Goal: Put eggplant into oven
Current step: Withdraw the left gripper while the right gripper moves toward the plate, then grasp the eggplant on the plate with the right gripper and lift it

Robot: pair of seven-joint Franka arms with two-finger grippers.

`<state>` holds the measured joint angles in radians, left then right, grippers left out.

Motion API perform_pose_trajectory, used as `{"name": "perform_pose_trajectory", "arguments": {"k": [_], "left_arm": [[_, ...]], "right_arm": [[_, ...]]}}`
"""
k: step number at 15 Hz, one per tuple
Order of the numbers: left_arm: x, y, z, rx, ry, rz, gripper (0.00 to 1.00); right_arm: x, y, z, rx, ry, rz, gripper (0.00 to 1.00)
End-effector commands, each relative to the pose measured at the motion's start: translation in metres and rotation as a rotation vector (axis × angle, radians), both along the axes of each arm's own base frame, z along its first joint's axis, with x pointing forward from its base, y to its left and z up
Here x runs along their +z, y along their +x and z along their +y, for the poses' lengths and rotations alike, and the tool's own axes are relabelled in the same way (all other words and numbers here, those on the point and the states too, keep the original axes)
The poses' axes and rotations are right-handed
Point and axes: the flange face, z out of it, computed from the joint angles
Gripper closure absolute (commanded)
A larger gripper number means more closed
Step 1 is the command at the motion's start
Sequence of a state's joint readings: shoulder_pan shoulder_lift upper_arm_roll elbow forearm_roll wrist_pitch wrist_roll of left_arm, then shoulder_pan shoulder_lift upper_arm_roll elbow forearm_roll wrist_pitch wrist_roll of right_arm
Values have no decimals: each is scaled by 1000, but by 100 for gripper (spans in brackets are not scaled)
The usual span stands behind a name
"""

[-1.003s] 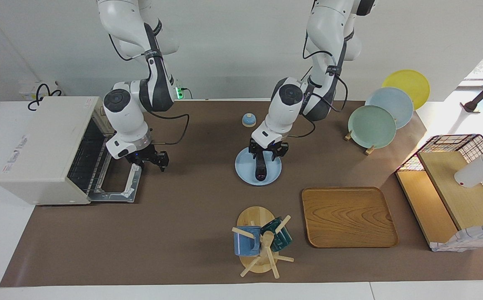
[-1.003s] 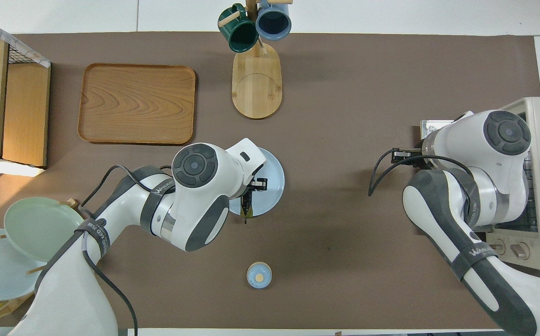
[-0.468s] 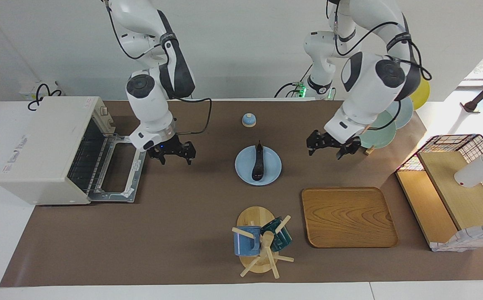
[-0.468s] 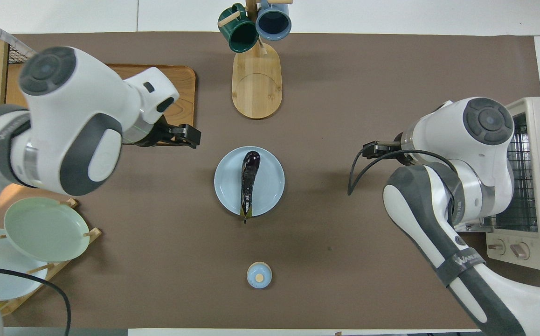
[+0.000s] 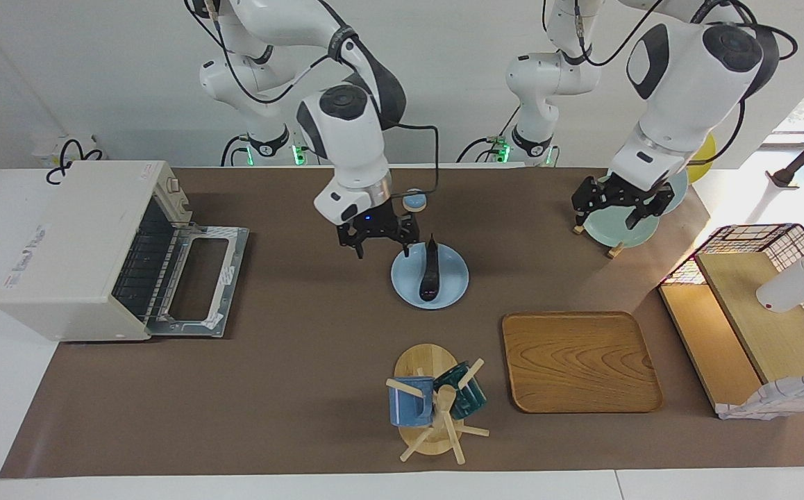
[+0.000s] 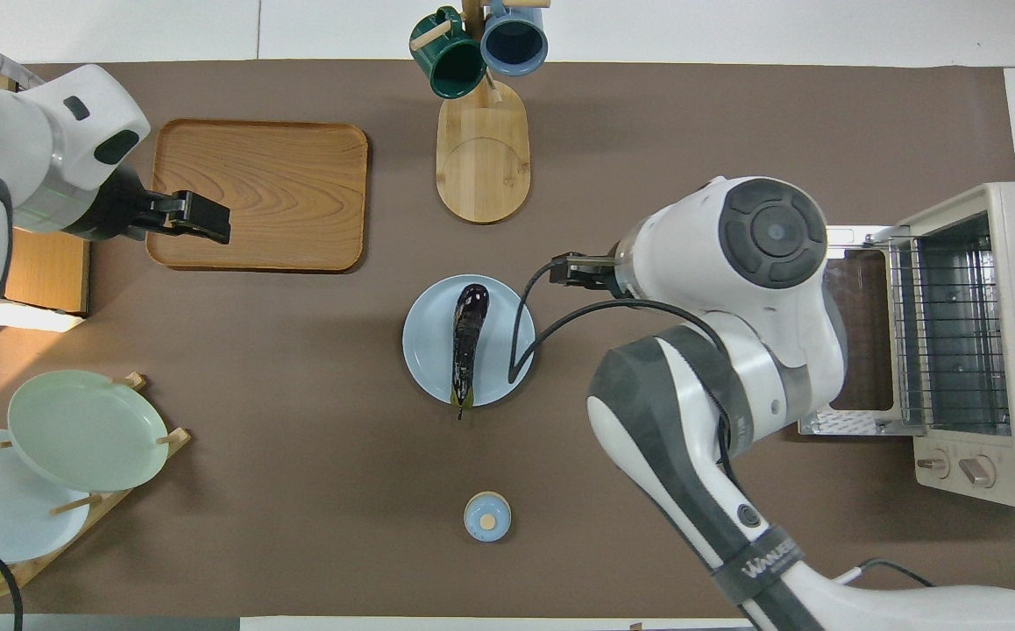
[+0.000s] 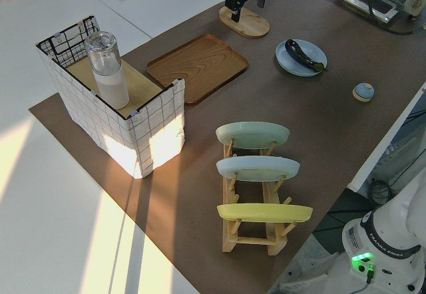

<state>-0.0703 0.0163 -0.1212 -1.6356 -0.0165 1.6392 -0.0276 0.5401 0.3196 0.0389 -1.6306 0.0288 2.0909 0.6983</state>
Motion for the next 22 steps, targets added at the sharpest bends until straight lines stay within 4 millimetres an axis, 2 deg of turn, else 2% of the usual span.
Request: {"name": "perform_pose_trajectory", "arguments": {"k": [1, 3, 4, 5, 6, 8, 10, 12, 15, 19, 22], "left_arm": [[16, -25, 6, -9, 64, 28, 0], [10, -37, 6, -8, 74, 58, 0], [5, -41, 8, -7, 77, 66, 0], [2, -43, 8, -3, 76, 64, 0], [0, -42, 10, 5, 69, 65, 0], [3, -35, 24, 47, 16, 58, 0], [15, -28, 28, 54, -20, 38, 0], [23, -23, 29, 54, -22, 33, 0], [24, -22, 35, 52, -17, 39, 0], [21, -26, 34, 43, -14, 57, 0], [19, -28, 40, 42, -7, 82, 0]], "right_arm": [[-30, 21, 86, -77, -53, -5, 0], [-47, 1, 128, -102, -30, -17, 0], [-47, -3, 137, -98, -7, -40, 0], [-61, -10, 139, -91, -20, -35, 0], [-71, -26, 157, -61, -12, -50, 0], [-95, -42, 178, -82, 0, -52, 0], [-119, -59, 194, -32, -52, -73, 0], [-139, -62, 192, 1, -104, -91, 0], [-141, -59, 189, 29, -131, -121, 1], [-156, -65, 187, 57, -130, -125, 65], [-157, -65, 187, 66, -155, -114, 100]]}}
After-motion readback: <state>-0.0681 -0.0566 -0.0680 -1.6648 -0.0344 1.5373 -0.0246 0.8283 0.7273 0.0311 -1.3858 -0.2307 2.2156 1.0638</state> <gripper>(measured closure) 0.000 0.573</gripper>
